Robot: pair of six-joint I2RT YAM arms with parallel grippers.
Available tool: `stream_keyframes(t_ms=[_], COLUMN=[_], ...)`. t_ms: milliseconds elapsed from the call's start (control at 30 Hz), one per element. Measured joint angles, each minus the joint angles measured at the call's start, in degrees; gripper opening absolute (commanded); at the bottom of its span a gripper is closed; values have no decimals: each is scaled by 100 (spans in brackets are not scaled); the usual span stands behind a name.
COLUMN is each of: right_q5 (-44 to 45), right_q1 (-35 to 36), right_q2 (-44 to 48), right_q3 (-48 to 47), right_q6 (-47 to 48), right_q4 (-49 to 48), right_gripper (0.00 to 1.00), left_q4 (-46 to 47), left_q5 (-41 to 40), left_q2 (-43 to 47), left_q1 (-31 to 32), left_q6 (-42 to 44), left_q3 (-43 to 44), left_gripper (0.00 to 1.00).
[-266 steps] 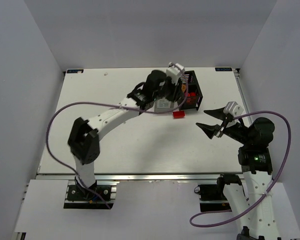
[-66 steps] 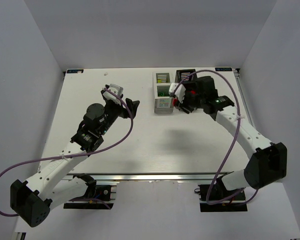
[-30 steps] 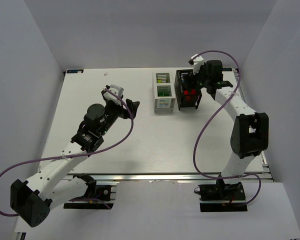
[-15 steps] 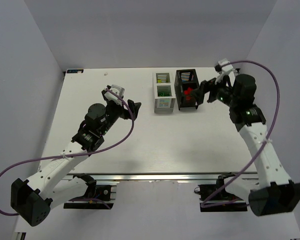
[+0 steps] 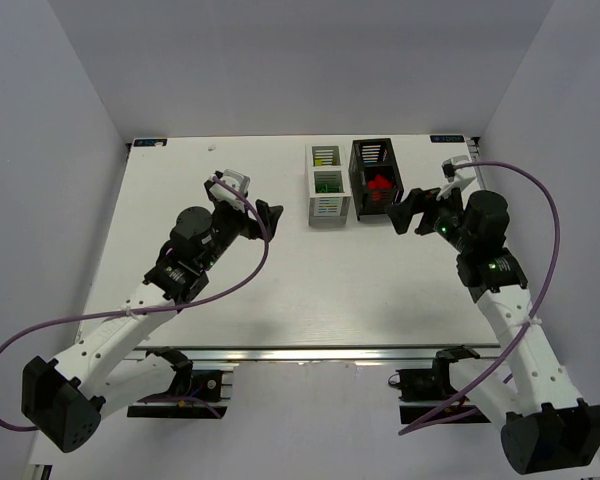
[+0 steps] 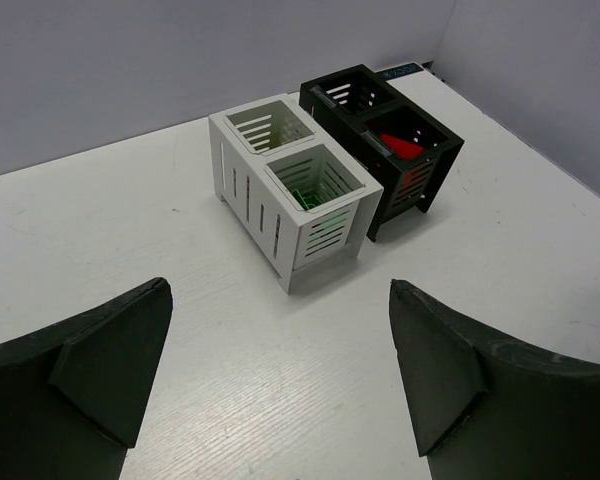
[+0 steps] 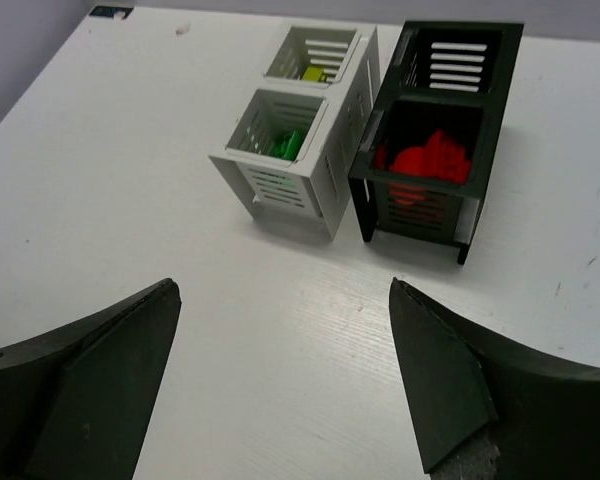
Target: Sort the legos into containers by color
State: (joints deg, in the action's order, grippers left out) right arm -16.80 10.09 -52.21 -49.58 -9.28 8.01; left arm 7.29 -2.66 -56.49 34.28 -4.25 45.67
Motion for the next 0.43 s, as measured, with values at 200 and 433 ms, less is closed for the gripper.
stream_keyframes(t_ms=[200, 433], right_q5=[122, -225], right_q1=[-46, -81], right_q2=[391, 363], right_q3=[348, 459], right_q6=[-31, 192], right_q4=[-393, -439], right_gripper=[89, 89], left_q4=[0, 0], left_q5=[7, 9], left_q2=[-15, -15], left_q1=[0, 0], left_q6=[20, 22], left_q3=[0, 0], left_gripper=[98, 98])
